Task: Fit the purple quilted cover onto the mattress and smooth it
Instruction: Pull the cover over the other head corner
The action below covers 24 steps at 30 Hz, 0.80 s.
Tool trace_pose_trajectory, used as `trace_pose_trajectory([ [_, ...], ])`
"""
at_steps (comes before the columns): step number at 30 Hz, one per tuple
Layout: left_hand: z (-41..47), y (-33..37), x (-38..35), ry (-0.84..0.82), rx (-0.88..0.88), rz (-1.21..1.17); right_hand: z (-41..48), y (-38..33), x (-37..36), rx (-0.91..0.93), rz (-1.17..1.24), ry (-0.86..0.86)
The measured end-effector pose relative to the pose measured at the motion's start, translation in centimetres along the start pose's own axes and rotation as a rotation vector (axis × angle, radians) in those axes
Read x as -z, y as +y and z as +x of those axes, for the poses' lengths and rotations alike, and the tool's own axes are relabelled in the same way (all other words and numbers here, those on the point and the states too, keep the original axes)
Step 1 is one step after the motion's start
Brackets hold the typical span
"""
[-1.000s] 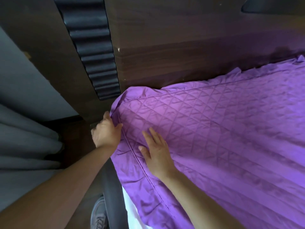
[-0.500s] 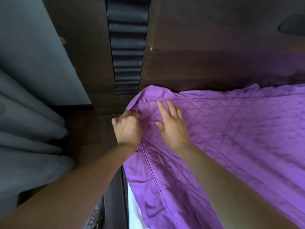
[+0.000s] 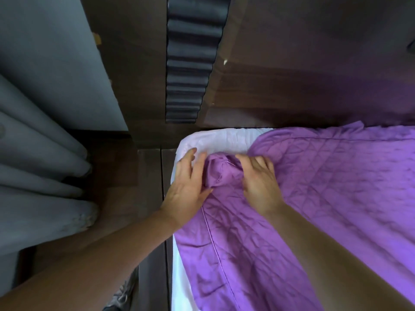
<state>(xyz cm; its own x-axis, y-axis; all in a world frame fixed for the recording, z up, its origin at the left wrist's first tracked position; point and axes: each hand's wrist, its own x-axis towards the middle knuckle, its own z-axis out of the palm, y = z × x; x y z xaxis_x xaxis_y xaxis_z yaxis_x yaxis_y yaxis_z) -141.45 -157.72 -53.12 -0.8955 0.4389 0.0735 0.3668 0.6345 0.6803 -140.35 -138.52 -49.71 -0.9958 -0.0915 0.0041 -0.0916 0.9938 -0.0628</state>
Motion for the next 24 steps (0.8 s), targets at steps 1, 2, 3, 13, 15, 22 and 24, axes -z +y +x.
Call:
trace_pose_trajectory([
  [1, 0.2, 0.2, 0.1, -0.041, 0.098, -0.04, -0.7, -0.1, -0.4, -0.029, 0.0, 0.017],
  [2, 0.4, 0.3, 0.2, -0.078, 0.148, -0.063, -1.4, -0.1, -0.7, -0.037, -0.01, 0.029],
  [3, 0.5, 0.3, 0.2, -0.1, 0.143, -0.054, -2.0, 0.0, -0.9, -0.033, -0.016, 0.036],
  [13, -2.3, -2.2, -0.3, -0.1, -0.626, 0.423, -5.8, 2.6, -0.6, 0.285, -0.036, 0.06],
  [15, -2.6, -2.1, -0.5, -0.15, -0.631, 0.385, -5.6, 2.8, -0.7, 0.221, 0.021, 0.092],
  [22, -2.6, -1.2, -0.1, -0.225, -0.432, 0.181, -2.6, 2.0, -1.4, -0.037, -0.189, -0.135],
  [24, -2.2, -0.4, -0.1, -0.148, -0.277, 0.083, -2.0, 1.0, -1.0, -0.056, -0.272, -0.162],
])
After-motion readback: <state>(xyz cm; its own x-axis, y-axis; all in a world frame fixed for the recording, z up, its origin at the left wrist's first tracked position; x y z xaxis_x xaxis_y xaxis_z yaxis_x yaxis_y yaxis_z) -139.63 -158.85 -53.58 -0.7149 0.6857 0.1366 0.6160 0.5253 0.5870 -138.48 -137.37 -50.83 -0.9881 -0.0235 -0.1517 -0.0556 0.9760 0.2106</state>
